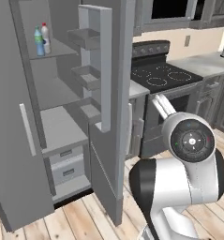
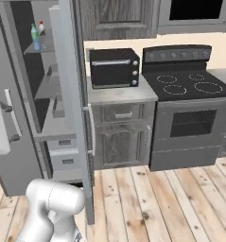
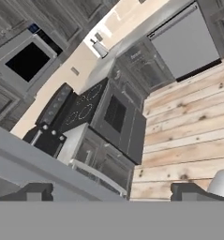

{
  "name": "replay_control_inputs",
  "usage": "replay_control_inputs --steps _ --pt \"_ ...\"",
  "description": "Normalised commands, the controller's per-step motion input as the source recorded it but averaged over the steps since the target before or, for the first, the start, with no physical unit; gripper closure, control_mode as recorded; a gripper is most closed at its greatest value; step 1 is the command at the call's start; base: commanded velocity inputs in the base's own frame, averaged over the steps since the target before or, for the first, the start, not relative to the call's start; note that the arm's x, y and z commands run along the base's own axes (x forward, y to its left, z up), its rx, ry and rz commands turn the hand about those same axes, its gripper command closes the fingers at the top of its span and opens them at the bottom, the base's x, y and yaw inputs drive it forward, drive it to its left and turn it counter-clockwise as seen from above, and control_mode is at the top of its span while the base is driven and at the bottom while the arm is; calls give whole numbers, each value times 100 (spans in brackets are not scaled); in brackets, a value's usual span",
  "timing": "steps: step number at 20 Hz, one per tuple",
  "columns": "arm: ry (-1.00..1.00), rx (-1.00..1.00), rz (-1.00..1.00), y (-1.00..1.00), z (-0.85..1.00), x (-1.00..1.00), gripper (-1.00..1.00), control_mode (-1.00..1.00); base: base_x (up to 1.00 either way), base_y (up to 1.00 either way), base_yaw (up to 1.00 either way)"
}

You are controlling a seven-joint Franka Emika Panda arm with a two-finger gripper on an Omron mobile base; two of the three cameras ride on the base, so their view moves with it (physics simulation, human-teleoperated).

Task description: Take the bottled waters from the counter and place them in the freezer to freeze. Close the freezer door after placing the bottles.

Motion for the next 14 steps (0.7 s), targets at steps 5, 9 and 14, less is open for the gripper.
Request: replay_control_inputs --steps 5,9,14 --pt "0 0 0 0 0 0 -100 100 36 -48 23" --pt "0 0 0 0 0 0 -100 100 21 -9 27" --pt "0 0 0 0 0 0 -100 100 19 26 32"
